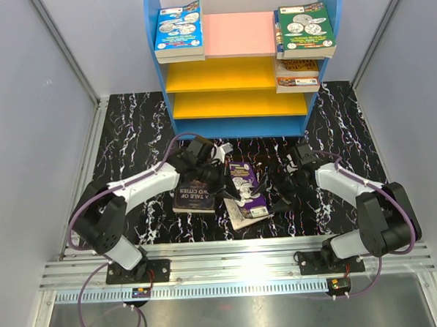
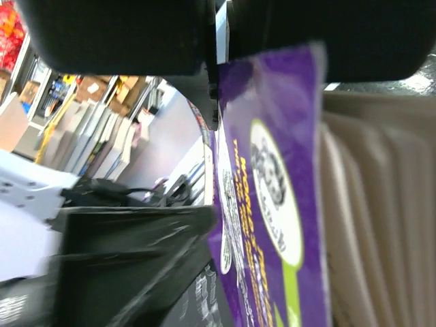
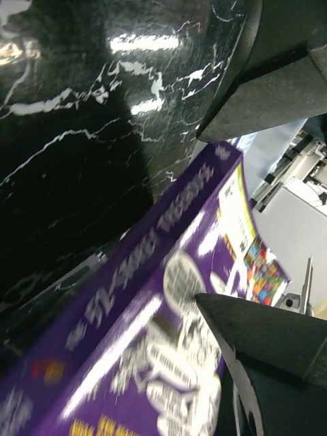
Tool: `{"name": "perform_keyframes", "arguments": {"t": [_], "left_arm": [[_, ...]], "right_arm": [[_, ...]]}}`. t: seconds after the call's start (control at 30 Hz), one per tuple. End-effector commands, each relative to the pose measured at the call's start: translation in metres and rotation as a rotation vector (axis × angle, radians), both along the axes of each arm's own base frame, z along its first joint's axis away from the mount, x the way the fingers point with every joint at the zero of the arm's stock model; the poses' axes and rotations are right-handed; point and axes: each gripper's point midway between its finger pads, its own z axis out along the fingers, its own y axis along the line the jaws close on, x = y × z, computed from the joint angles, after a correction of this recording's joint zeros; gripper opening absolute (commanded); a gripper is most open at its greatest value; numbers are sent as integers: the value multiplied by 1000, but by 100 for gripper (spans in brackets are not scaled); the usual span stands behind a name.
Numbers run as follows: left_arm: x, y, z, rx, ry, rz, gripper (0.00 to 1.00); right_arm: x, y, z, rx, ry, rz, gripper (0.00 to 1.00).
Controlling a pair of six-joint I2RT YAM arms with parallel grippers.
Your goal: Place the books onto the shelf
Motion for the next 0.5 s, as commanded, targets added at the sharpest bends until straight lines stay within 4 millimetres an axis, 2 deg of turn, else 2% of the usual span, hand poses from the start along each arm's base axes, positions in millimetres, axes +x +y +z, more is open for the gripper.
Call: {"name": "perform_keyframes", "arguments": {"t": [0.0,0.17,0.27,0.47], "left_arm": [[10,-9,33,-130,-84,10,0],[1,-9,63,-235,-140,-21,0],[-7,-9,64,-298,-139,-45,0],[-17,-16,50,-466,-44,-54,0]], "right_arm": [[-10,-3,-2,-2,5,29,100],[-3,1,-1,20,-38,35,100],[3,9,5,91,-73,33,100],[11,30,25,305,-111,-3,100]]}}
